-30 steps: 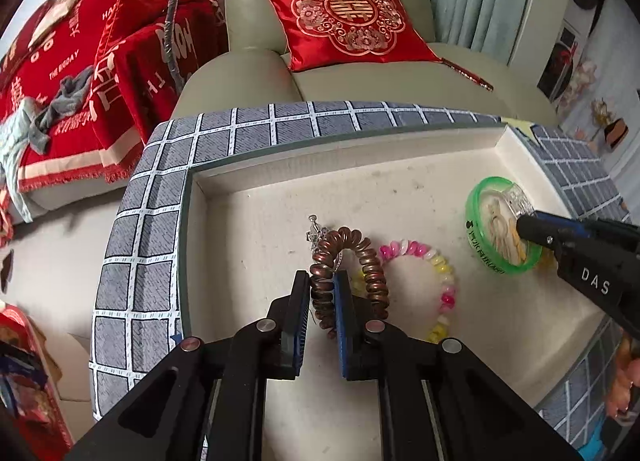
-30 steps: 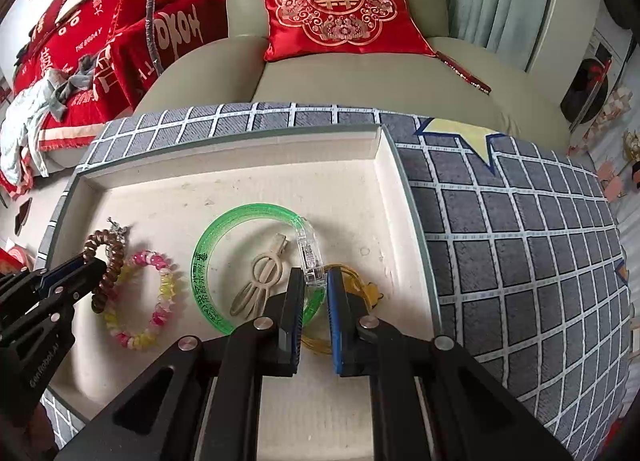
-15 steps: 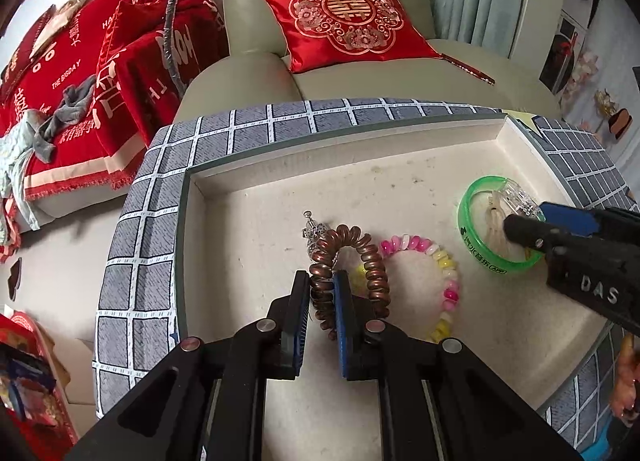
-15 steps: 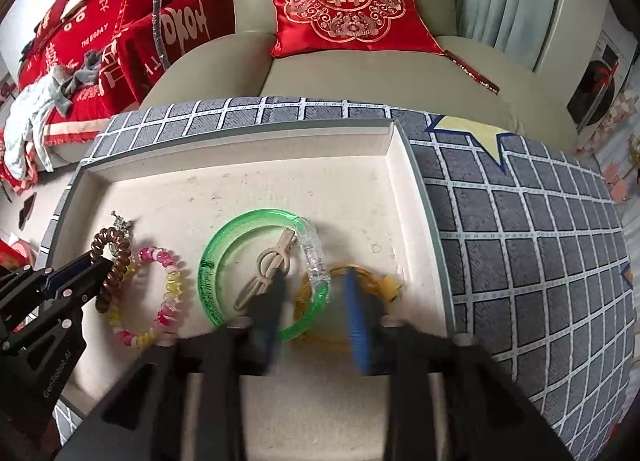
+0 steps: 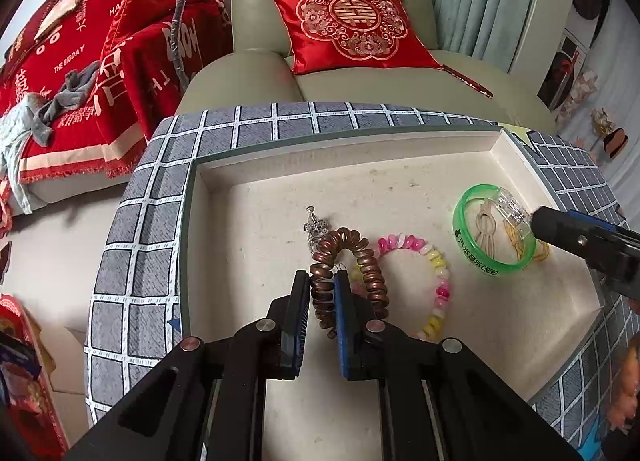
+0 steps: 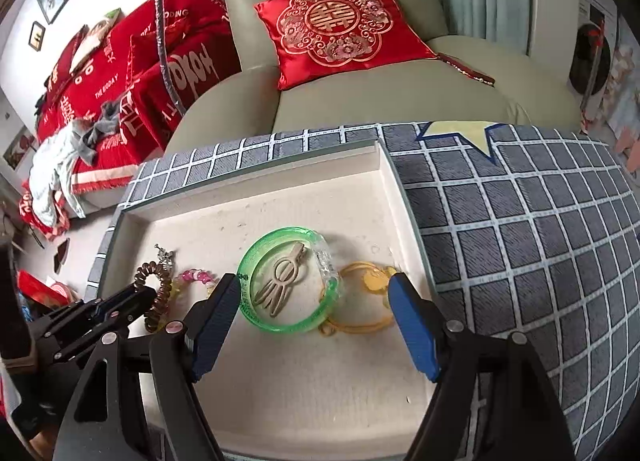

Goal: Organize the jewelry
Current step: 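Open the right tool to drop the bangle while the left tool releases the bead bracelet, then withdraw both open tools from the tray toward the remaining items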

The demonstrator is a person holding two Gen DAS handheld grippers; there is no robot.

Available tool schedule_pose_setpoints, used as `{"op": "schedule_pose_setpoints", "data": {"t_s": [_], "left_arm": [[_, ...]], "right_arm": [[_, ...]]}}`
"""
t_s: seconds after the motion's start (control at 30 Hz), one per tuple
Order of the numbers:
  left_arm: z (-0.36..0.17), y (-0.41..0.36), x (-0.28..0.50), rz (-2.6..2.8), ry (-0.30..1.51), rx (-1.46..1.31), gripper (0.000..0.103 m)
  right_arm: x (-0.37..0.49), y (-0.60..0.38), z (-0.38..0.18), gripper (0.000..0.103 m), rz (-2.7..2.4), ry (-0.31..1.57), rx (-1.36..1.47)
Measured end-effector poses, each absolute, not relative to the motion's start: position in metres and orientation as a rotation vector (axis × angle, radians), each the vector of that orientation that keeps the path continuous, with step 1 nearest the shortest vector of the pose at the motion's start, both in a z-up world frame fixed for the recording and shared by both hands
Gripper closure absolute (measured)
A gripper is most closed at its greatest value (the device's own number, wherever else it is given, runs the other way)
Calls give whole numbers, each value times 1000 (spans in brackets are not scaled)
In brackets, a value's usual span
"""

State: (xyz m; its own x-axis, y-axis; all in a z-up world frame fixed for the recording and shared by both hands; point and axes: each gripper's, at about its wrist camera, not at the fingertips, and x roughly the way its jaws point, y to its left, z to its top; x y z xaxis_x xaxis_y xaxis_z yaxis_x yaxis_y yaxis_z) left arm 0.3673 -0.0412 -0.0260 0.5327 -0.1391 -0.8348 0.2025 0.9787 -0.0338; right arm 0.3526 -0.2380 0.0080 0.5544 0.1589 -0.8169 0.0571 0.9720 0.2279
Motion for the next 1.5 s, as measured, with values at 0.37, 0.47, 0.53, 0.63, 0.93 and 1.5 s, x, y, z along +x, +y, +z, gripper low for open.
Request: {"op": "schedule_pose_setpoints", "data": {"t_s": [0.37,0.47,0.53,0.63,0.93,1.5], "left_arm": [[-29,-50,367,-185,976,125,76],[-25,-49,366,-187,961,107,76],[-22,-50,365,-187,943,115,72],[-16,-49,361,-160,891,121,0],[7,-51,347,-184,793,139,0],[29,-10,256,-222,831,89,0]], "right_arm": [[333,-249,19,24,61,959,267],[328,-254,21,24,54,941,283],[326,-256,21,24,48,937,291],[322,-259,19,24,46,940,301],[313,-261,18,24,45,939,315],[251,-247,50,0,105,926,323]]}}
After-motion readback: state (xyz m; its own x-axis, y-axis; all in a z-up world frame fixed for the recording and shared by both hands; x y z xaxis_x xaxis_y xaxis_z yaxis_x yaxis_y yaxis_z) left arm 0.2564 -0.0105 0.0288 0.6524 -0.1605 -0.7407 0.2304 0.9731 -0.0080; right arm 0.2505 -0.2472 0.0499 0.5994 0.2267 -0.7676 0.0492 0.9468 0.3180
